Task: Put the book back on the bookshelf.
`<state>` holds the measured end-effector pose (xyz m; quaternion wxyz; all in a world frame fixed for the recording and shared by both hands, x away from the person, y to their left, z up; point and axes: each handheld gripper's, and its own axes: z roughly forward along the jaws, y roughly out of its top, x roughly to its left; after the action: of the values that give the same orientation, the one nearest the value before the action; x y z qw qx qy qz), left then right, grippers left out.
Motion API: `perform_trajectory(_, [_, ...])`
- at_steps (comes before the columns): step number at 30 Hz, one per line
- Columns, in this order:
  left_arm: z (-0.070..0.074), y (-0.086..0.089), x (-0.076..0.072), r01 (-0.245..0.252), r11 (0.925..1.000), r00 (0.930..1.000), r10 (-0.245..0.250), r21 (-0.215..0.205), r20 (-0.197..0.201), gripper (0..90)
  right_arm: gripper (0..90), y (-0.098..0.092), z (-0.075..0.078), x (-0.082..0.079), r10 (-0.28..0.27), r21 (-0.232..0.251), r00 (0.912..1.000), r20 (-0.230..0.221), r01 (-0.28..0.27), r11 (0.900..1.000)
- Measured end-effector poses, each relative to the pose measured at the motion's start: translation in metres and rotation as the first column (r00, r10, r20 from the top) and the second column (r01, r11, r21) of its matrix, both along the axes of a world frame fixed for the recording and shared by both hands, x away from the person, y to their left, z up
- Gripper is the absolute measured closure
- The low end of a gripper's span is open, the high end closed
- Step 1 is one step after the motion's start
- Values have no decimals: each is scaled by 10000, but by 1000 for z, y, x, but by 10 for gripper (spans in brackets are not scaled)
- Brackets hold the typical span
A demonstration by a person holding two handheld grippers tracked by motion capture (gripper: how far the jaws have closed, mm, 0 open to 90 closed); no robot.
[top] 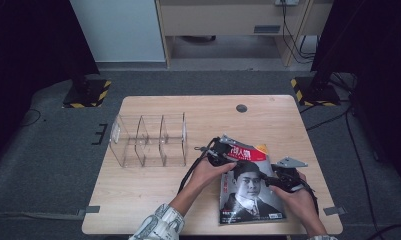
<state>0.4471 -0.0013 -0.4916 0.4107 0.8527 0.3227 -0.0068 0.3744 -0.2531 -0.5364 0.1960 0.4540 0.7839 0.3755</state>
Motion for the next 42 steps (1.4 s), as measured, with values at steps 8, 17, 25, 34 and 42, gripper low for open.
perform_trajectory(8, [2, -7, 9, 7, 9998, 9990, -17, 214, 454, 220, 395, 0, 0, 0, 12, -18, 10000, -4, -12, 10000])
perform_trajectory(17, [-3, -11, 14, -134, 9992, 9952, 97, 376, 972, 427, 399, 1, 0, -1, 10, -96, 10000, 93, -10, 10000])
perform_trajectory(25, [-3, -11, 18, -299, 9984, 9984, 276, 475, 492, 501, 402, 2, 0, -2, 12, -195, 9998, 187, -9, 9998])
perform_trajectory(34, [5, -23, 22, 36, 9993, 9994, -48, 362, 340, 443, 406, 2, 0, -3, 10, -182, 9998, 206, -6, 9998])
perform_trajectory(42, [4, -21, 24, 152, 9994, 9993, -163, 312, 349, 554, 433, 1, 0, -3, 126, -93, 9998, 163, -125, 9999])
